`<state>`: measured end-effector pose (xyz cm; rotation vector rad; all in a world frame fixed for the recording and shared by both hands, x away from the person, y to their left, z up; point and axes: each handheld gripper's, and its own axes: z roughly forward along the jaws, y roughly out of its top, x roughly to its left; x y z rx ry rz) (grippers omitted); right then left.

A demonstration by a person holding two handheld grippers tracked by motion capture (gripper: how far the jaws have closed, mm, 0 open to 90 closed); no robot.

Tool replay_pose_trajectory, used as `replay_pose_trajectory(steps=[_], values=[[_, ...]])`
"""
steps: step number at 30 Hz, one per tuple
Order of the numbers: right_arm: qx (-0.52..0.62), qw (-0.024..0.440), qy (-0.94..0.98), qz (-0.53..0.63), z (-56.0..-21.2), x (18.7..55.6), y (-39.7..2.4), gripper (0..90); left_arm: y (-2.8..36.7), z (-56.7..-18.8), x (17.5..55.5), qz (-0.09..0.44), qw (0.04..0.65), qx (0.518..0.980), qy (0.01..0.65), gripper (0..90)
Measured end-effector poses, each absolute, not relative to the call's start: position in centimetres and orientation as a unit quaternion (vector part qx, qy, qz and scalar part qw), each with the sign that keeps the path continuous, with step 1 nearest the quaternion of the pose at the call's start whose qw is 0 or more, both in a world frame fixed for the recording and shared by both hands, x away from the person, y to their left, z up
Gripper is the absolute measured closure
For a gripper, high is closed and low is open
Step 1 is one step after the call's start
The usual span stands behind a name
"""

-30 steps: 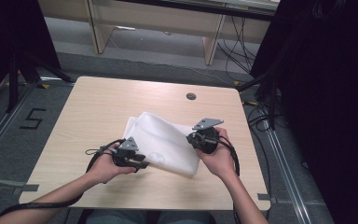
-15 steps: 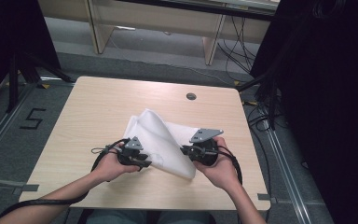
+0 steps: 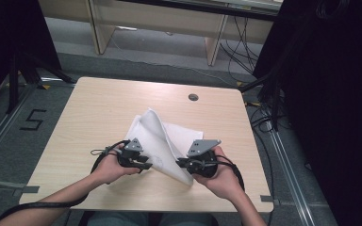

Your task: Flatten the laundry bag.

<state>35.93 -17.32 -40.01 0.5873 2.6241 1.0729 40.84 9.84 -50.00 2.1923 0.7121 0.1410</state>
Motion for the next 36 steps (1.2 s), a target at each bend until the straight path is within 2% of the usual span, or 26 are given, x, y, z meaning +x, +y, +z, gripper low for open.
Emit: replay_pose_trajectory(steps=[5, 9, 17, 21, 36], values=[[0.181, 0.1, 0.91, 0.36, -40.0, 35.1, -16.8, 88.0, 13.2, -48.2, 40.6, 0.073, 0.422, 0.851, 0.303, 64.8], [0.155, 0.087, 0.917, 0.357, -40.4, 34.3, -16.2, 88.0, 16.9, -47.0, 40.3, 0.094, 0.435, 0.826, 0.345, 65.2], [0.137, 0.058, 0.925, 0.349, -41.7, 33.3, -15.4, 88.0, 23.0, -46.5, 40.8, 0.148, 0.416, 0.792, 0.422, 64.4], [0.117, 0.041, 0.93, 0.347, -42.0, 32.7, -15.2, 88.0, 23.5, -46.6, 41.5, 0.155, 0.423, 0.774, 0.444, 63.1], [0.104, 0.012, 0.935, 0.339, -42.7, 31.3, -16.0, 87.7, 23.5, -46.8, 42.2, 0.162, 0.433, 0.769, 0.442, 58.6]])
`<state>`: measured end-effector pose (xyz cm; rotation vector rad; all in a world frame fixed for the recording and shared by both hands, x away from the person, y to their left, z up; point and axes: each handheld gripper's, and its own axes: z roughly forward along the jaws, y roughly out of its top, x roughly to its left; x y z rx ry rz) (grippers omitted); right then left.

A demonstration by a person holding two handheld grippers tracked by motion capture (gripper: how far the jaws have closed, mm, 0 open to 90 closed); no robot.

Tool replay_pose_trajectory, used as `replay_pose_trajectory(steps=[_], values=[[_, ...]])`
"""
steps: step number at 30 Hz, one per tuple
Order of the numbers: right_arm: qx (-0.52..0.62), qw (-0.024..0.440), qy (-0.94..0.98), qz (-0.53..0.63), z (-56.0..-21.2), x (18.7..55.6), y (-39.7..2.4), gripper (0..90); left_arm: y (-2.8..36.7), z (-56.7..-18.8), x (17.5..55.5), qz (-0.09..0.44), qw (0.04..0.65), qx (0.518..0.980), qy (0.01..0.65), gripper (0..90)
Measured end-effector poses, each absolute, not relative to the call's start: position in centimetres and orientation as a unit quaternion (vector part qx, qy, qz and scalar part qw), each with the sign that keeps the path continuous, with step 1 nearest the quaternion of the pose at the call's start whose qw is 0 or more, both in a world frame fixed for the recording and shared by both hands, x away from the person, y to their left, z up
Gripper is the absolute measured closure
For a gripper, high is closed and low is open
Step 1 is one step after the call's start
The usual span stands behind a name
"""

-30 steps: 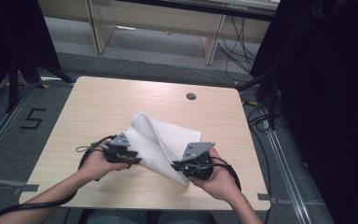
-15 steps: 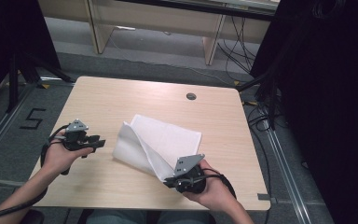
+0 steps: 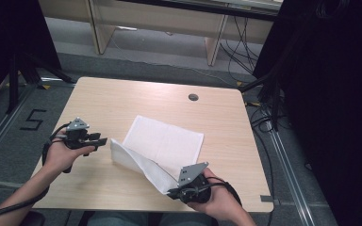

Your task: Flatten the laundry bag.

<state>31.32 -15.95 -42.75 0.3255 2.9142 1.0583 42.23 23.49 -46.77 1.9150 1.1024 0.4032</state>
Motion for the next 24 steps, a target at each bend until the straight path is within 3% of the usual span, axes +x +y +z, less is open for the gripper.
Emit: replay_pose_trajectory(steps=[11, 24], values=[[0.132, -0.027, 0.942, 0.306, -44.0, 31.0, -17.1, 87.4, 23.1, -46.7, 42.1, 0.161, 0.438, 0.771, 0.433, 57.1], [0.161, -0.017, 0.947, 0.276, -45.5, 32.6, -18.3, 87.2, 20.4, -46.6, 41.0, 0.141, 0.455, 0.797, 0.371, 53.5]])
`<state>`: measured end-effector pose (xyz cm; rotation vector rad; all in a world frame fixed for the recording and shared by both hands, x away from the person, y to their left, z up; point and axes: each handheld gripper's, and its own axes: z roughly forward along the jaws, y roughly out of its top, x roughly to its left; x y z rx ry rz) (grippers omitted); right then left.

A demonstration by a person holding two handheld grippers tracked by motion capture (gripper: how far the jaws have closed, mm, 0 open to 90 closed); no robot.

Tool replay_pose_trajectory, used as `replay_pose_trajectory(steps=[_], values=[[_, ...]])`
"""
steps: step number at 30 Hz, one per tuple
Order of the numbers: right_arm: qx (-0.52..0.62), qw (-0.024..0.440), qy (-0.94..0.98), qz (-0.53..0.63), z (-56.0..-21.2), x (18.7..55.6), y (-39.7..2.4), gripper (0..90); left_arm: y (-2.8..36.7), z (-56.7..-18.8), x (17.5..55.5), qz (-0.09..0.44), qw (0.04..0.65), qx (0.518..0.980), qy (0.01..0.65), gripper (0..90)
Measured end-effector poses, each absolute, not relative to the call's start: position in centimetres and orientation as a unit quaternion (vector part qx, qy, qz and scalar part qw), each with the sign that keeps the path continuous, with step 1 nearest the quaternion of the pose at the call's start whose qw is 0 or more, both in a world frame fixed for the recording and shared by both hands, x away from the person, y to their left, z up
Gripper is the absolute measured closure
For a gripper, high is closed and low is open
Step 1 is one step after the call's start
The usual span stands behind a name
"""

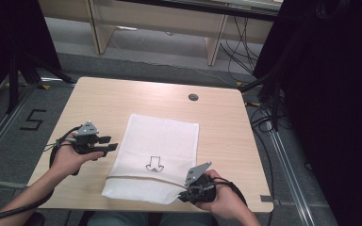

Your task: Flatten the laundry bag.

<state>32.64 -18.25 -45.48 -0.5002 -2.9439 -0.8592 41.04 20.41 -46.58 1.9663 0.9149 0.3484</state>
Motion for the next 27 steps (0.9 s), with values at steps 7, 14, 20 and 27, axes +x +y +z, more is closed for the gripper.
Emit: replay_pose_trajectory(steps=[7, 14, 20, 27], values=[[-0.209, 0.007, -0.944, -0.257, -45.9, 33.8, -18.2, 86.6, 18.9, -46.8, 40.0, 0.125, 0.453, 0.812, 0.347, 51.9], [-0.23, 0.01, -0.94, -0.252, -46.5, 34.2, -18.0, 76.0, 17.4, -47.5, 39.1, 0.104, 0.442, 0.828, 0.329, 52.3], [-0.254, 0.019, -0.917, -0.308, -45.2, 34.1, -19.3, 62.6, 16.6, -47.7, 38.3, 0.078, 0.43, 0.843, 0.314, 59.5], [-0.329, -0.021, -0.903, -0.274, -46.2, 34.9, -20.4, 79.4, 15.3, -48.2, 37.3, 0.053, 0.399, 0.871, 0.281, 77.2]])
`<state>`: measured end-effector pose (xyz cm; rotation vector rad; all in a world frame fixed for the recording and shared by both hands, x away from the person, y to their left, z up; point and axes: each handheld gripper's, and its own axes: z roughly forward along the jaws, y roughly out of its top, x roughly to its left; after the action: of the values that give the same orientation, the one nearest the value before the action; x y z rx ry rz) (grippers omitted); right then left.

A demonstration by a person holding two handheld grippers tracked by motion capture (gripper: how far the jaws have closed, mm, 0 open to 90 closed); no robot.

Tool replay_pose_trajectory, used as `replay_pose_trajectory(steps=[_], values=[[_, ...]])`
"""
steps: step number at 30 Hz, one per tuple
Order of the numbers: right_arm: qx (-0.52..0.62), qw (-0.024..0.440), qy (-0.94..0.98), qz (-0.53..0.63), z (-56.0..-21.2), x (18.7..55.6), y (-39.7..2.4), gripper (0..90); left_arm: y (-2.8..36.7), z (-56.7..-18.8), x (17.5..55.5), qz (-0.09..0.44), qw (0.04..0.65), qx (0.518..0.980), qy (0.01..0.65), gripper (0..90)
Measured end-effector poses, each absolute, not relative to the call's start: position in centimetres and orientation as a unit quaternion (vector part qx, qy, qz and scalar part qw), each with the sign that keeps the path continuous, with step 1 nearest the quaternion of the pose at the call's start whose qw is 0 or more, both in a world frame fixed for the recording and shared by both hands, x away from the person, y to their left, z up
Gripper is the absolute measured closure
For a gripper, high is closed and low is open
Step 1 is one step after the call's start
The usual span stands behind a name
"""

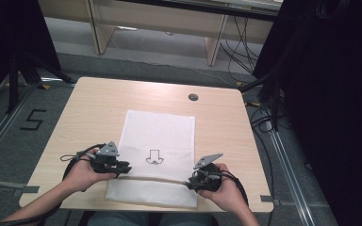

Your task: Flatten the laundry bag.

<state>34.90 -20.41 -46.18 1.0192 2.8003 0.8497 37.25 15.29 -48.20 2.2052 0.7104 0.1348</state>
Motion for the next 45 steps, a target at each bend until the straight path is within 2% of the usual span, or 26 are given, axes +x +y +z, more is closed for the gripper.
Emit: replay_pose_trajectory(steps=[4, 18, 24, 31, 35, 37, 39, 43, 45], values=[[0.349, 0.029, 0.904, 0.245, -46.4, 34.5, -20.4, 90.0, 14.9, -48.7, 37.0, 0.045, 0.388, 0.88, 0.27, 80.2], [0.352, 0.033, 0.916, 0.188, -48.1, 34.5, -18.7, 90.0, 15.0, -50.2, 37.6, 0.024, 0.337, 0.902, 0.267, 79.0], [0.358, 0.039, 0.913, 0.191, -48.2, 34.9, -18.8, 90.0, 15.3, -50.0, 37.9, 0.046, 0.308, 0.919, 0.24, 79.5], [0.357, 0.043, 0.914, 0.19, -48.2, 34.5, -18.5, 89.3, 15.5, -50.1, 38.0, 0.053, 0.311, 0.918, 0.24, 78.7], [0.364, 0.033, 0.909, 0.201, -48.2, 34.6, -18.8, 85.4, 15.6, -50.0, 38.1, 0.062, 0.314, 0.919, 0.23, 74.3], [0.367, 0.042, 0.905, 0.212, -47.8, 34.5, -19.1, 82.2, 15.7, -49.7, 38.1, 0.07, 0.319, 0.918, 0.227, 71.4], [0.381, 0.055, 0.893, 0.233, -47.2, 34.3, -19.5, 77.1, 15.4, -49.5, 37.8, 0.074, 0.36, 0.894, 0.257, 67.5], [0.398, 0.085, 0.874, 0.265, -46.6, 34.4, -20.8, 71.5, 15.4, -48.9, 38.0, 0.074, 0.39, 0.88, 0.261, 54.9], [0.416, 0.084, 0.863, 0.273, -46.5, 34.4, -21.3, 70.1, 15.2, -48.9, 37.9, 0.069, 0.405, 0.868, 0.281, 48.0]])
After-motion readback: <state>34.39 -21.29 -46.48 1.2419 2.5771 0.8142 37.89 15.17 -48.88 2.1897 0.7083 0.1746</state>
